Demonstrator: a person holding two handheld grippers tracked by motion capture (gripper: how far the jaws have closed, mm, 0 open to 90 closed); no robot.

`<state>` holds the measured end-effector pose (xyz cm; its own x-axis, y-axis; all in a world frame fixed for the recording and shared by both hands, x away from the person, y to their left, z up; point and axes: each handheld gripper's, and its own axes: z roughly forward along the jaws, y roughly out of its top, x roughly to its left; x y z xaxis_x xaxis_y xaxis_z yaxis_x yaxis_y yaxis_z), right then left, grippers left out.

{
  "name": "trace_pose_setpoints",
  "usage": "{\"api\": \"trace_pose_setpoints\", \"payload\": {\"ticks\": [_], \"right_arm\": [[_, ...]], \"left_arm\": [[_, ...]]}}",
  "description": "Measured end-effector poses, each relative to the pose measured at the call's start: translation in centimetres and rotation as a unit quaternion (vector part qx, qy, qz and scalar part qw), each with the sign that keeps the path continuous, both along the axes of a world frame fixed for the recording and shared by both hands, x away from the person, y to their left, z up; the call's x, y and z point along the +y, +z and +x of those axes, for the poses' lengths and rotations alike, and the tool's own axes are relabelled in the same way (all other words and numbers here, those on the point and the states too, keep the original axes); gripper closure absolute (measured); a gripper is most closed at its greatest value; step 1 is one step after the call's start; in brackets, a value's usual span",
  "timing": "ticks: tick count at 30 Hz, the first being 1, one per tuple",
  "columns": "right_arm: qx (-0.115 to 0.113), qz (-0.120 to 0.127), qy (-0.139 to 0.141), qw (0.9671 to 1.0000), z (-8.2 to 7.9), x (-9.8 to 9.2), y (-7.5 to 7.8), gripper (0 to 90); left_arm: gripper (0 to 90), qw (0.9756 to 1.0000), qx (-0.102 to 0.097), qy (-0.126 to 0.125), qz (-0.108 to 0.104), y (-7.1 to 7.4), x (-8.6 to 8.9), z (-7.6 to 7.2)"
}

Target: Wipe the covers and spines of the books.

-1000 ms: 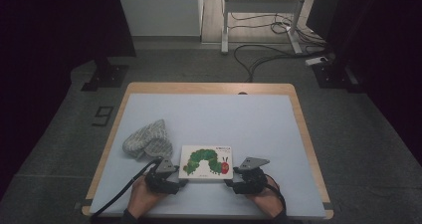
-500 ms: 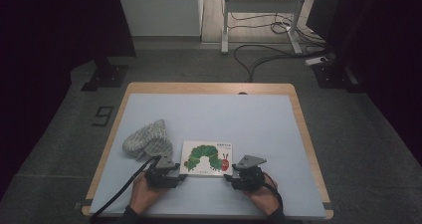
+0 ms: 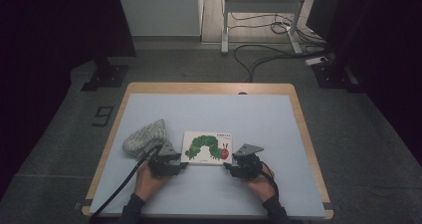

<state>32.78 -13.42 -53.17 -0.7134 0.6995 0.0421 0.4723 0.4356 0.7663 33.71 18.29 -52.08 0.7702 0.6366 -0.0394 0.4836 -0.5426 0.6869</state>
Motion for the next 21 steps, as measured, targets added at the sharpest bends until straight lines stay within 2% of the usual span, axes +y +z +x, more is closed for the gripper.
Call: {"api": "trace_pose_setpoints", "payload": {"ticks": [10, 15, 21], "right_arm": [[0.0, 0.0, -0.005, 1.0, 0.9, 0.0, 0.0, 46.1], [0.001, -0.001, -0.009, 1.0, 1.0, 0.1, 0.0, 41.8], [0.005, 0.014, 0.001, 0.9999, 0.8, -0.2, 0.5, 32.1]], "left_arm": [[49.7, 1.0, -0.001, 0.005, -0.003, -0.1, 0.1, 0.5], [35.6, 1.0, 0.003, 0.007, -0.002, 0.0, 0.1, 0.3], [25.5, 0.9998, 0.004, -0.003, -0.019, 1.2, 0.3, -0.9]]}}
